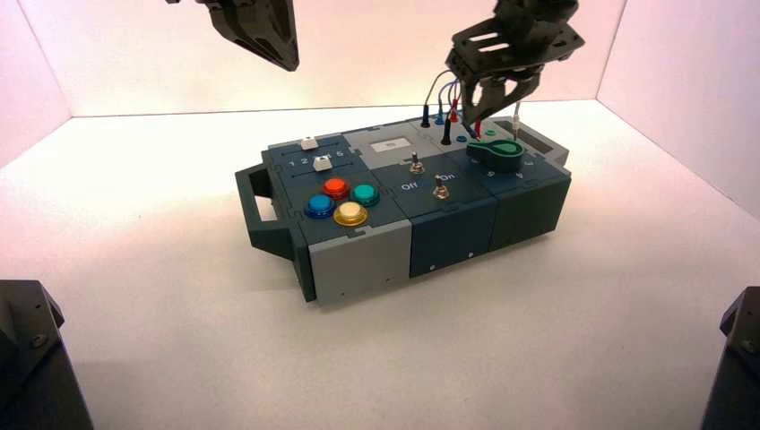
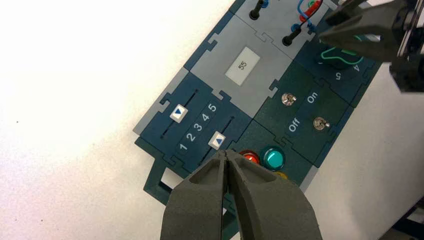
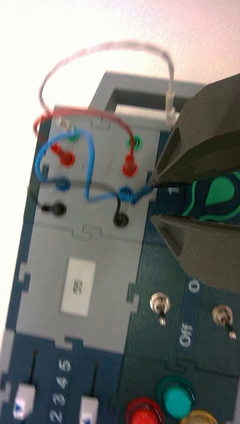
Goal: Insert the blue wire.
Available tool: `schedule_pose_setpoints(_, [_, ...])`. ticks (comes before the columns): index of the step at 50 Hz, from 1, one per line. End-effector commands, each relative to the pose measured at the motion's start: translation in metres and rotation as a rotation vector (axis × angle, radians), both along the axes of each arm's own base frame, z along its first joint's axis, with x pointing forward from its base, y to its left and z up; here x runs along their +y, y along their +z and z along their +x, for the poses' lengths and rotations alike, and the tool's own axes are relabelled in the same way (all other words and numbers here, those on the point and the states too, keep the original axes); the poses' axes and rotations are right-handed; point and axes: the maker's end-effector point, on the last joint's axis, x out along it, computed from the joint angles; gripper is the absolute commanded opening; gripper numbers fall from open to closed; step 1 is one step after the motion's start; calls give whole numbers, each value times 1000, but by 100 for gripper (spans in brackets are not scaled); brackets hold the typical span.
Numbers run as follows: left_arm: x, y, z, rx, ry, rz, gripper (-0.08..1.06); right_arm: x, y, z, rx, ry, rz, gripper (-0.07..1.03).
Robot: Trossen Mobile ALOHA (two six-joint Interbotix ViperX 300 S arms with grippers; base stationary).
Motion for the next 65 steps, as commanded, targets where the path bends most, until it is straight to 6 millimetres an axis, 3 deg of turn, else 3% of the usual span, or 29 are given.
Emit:
schedule_pose_setpoints(1, [-1,12,3,-34,5,-24,-3,-4,12,11,-37,-24,19,31])
schedule_pose_setpoints(23, [-1,13,2,-39,3,-26,-3,0,16,15,-35,-54,50,31])
schedule_pose_setpoints(46, [0,12,1,-37,1,-23,-3,4,2,14,13,-62,42,31])
schedule_pose_setpoints(65, [0,11,1,-35,0,-20,-3,7,4,20,3,-57,43,31])
